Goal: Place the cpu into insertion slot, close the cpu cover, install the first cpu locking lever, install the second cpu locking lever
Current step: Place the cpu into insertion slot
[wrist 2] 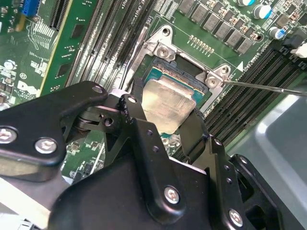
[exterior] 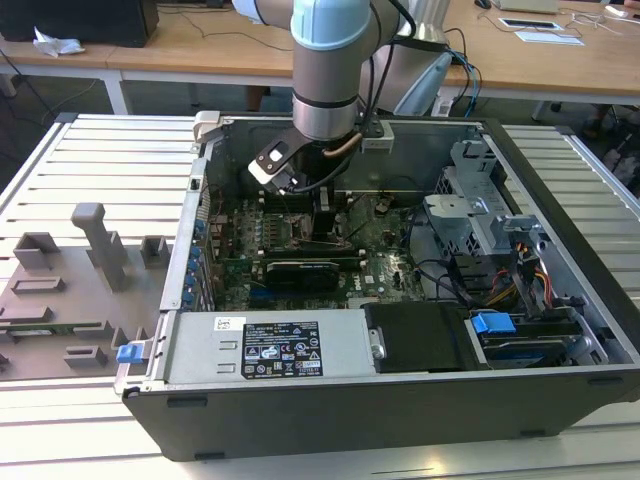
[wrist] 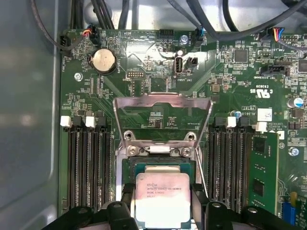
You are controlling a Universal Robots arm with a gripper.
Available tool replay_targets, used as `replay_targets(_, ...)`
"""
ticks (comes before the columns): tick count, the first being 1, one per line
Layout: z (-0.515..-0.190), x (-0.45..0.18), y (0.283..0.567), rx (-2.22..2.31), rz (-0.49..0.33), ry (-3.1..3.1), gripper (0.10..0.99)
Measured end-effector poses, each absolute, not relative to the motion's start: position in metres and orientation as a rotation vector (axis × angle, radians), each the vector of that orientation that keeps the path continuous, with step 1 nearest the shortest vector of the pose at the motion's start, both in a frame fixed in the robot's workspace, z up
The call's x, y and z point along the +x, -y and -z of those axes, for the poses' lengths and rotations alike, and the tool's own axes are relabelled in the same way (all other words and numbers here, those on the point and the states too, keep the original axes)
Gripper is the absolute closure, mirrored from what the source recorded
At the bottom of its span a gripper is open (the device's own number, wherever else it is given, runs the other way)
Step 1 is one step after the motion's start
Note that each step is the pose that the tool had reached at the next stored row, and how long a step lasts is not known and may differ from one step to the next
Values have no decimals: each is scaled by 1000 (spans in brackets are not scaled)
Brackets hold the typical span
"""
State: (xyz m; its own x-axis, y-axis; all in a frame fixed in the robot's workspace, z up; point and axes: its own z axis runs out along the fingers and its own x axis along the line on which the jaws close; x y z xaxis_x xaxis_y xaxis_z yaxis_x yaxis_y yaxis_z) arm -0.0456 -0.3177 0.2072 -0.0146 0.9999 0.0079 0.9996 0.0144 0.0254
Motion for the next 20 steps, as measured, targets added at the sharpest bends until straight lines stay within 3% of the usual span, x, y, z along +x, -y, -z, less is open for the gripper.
replay_targets(20, -198, -46, 317, 2197, -37, -2229, 545)
